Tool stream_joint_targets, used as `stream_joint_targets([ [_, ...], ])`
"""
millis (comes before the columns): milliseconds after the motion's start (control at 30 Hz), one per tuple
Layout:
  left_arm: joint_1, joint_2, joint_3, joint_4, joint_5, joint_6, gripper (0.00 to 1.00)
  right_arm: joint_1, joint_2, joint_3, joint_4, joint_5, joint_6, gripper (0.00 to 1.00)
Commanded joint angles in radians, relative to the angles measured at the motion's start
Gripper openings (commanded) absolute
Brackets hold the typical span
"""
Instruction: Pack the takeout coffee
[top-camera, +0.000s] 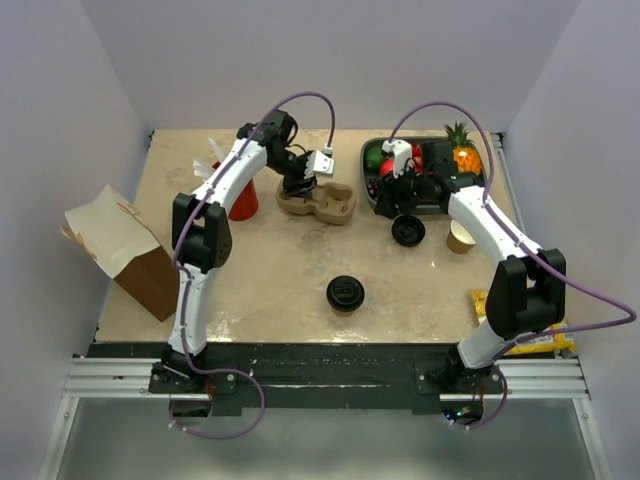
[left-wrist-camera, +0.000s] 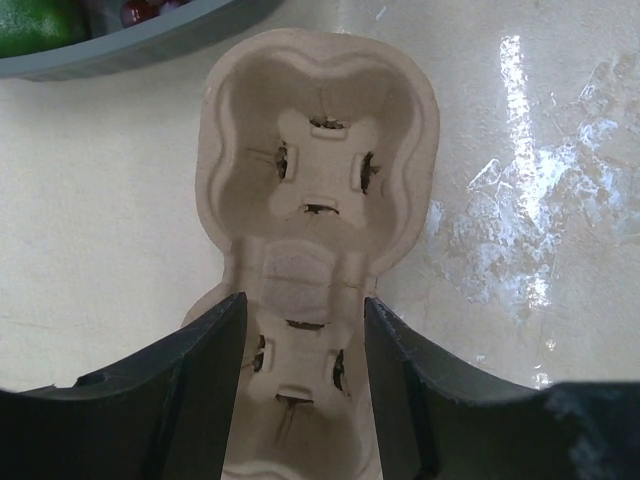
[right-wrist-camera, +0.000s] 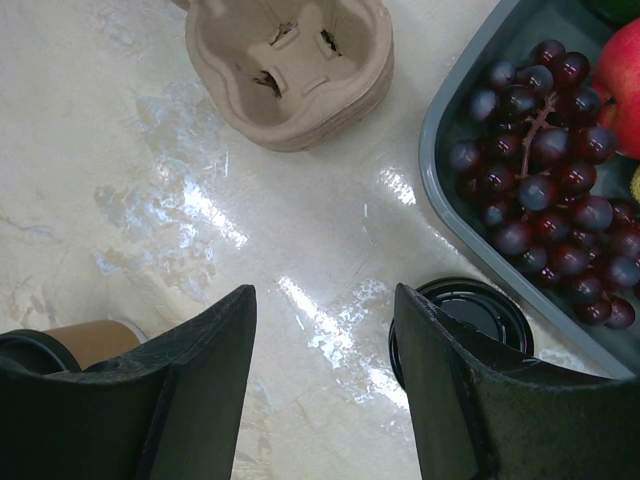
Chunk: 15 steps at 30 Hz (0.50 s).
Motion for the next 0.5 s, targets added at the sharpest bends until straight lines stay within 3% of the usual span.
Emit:
stream_joint_targets([
  [0,-0.003,0.027,0.043,0.032,0.046,0.026,0.55,-0.005,-0.036,0.004,-0.006,0.008,-0.01,0.6],
  [467,-0.003,0.082,0.089,0.063,0.042,-0.006,0.53,-0.005,-0.021,-0.007,-0.009,0.004,-0.004,0.6],
])
